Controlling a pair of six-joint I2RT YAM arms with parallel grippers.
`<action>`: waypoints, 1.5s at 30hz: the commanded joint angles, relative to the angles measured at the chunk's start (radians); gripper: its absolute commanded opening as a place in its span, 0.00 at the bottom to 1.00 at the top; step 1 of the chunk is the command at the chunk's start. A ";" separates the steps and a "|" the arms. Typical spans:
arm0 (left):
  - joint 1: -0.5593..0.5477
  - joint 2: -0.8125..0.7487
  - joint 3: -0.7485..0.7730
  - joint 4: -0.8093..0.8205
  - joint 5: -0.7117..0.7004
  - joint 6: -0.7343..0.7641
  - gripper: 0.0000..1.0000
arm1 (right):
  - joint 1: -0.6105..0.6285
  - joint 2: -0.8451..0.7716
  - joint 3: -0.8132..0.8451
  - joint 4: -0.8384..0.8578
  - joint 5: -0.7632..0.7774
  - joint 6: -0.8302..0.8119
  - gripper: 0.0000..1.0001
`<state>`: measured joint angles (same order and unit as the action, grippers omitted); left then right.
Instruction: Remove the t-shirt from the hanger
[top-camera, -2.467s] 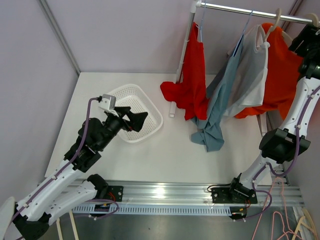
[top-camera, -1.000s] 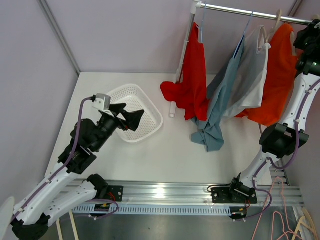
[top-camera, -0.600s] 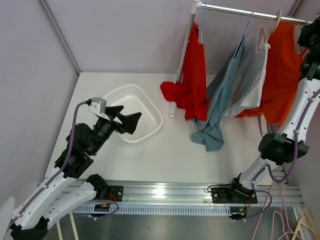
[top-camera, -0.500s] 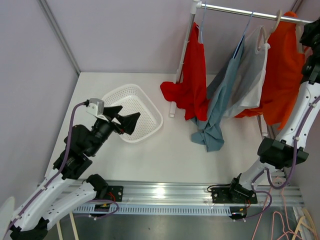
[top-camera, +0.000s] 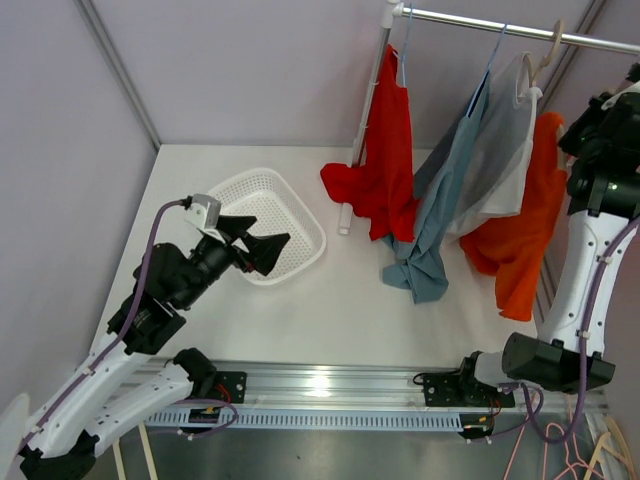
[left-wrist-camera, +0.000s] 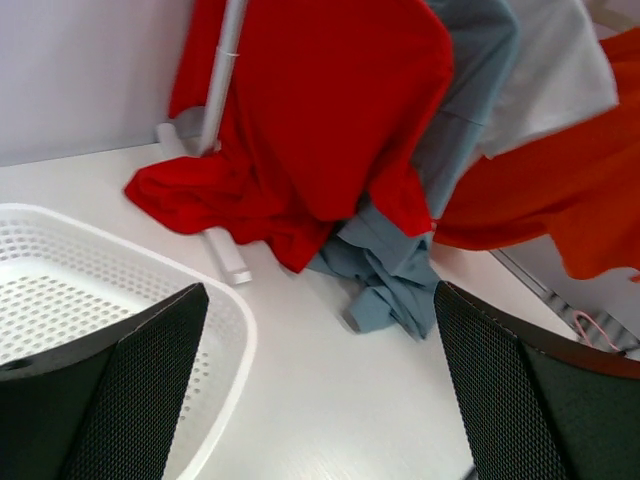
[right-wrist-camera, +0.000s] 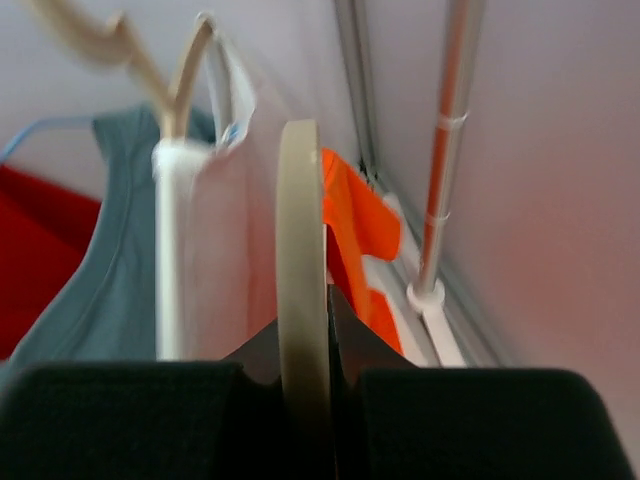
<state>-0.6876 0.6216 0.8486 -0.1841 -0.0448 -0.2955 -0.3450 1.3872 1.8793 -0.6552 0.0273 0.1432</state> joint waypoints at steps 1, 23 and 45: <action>-0.016 0.017 0.063 0.005 0.187 0.015 1.00 | 0.136 -0.140 -0.032 -0.009 0.233 0.025 0.00; -0.834 0.644 0.302 0.434 -0.254 0.525 1.00 | 0.566 -0.225 -0.031 -0.162 0.603 0.282 0.00; -0.856 1.035 0.604 0.457 -0.491 0.504 0.77 | 0.719 -0.243 -0.045 -0.109 0.754 0.282 0.00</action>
<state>-1.5547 1.6234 1.3716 0.2844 -0.4782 0.2211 0.3656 1.1809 1.8130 -0.8398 0.7475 0.3939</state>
